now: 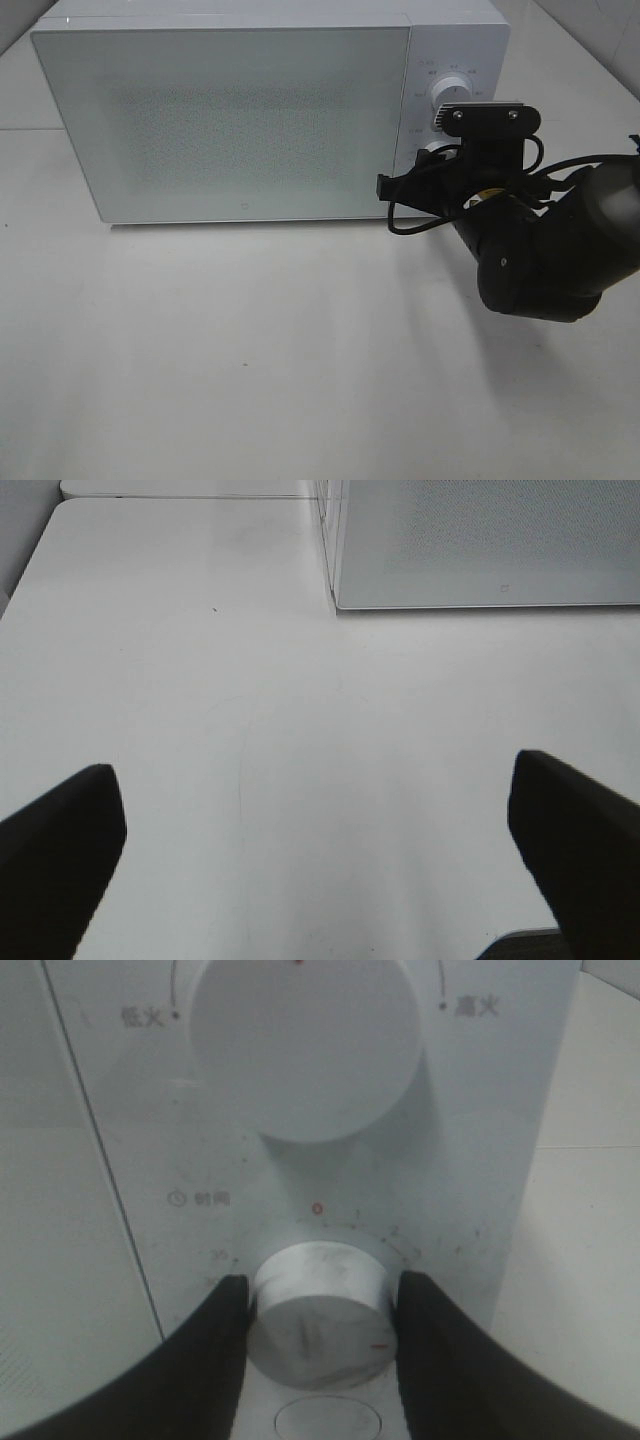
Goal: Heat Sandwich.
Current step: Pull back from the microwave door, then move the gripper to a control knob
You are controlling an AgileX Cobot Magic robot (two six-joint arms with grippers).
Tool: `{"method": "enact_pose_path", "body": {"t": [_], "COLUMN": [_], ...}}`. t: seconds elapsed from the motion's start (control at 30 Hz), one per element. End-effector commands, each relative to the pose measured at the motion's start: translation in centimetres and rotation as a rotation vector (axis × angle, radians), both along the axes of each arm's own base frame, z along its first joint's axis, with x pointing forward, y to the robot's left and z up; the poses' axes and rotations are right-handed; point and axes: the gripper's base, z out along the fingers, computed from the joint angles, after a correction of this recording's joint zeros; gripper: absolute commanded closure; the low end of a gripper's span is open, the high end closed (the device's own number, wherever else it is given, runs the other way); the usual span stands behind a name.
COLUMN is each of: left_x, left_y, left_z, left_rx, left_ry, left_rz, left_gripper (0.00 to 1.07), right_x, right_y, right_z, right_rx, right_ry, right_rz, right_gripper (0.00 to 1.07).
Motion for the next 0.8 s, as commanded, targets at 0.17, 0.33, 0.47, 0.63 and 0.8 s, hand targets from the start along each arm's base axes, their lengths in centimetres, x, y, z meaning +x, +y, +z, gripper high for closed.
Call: {"method": "enact_pose_path", "body": {"t": [0.17,0.33,0.47,0.63,0.8], "left_x": [-0.38,-0.38,-0.38,-0.38,-0.38], "left_y": [-0.04,-0.04,-0.04,-0.04,-0.04], "left_z": [-0.06,-0.06,-0.06,-0.06,-0.06], "left_rx": [-0.006,-0.006,-0.006,-0.006,-0.006], "left_ry": [-0.029,-0.029,-0.029,-0.029,-0.029], "left_rz": [0.003,0.003,0.003,0.003,0.003], "left_gripper": [0.07,0.07,0.07,0.07,0.07], "right_x": [0.29,0.30,0.30,0.30,0.32], "right_y": [0.22,0.21,0.21,0.33,0.34], "right_z": [0.45,0.47,0.50,0.52,0.63], "right_rx": [0.002,0.001,0.006,0.037,0.140], "right_ry": [-0.031,-0.033,-0.036,-0.037,-0.045], "right_rz": [0.009,0.008,0.006,0.014,-0.009], "right_gripper": [1.02,1.02,1.02,1.04,1.04]}}
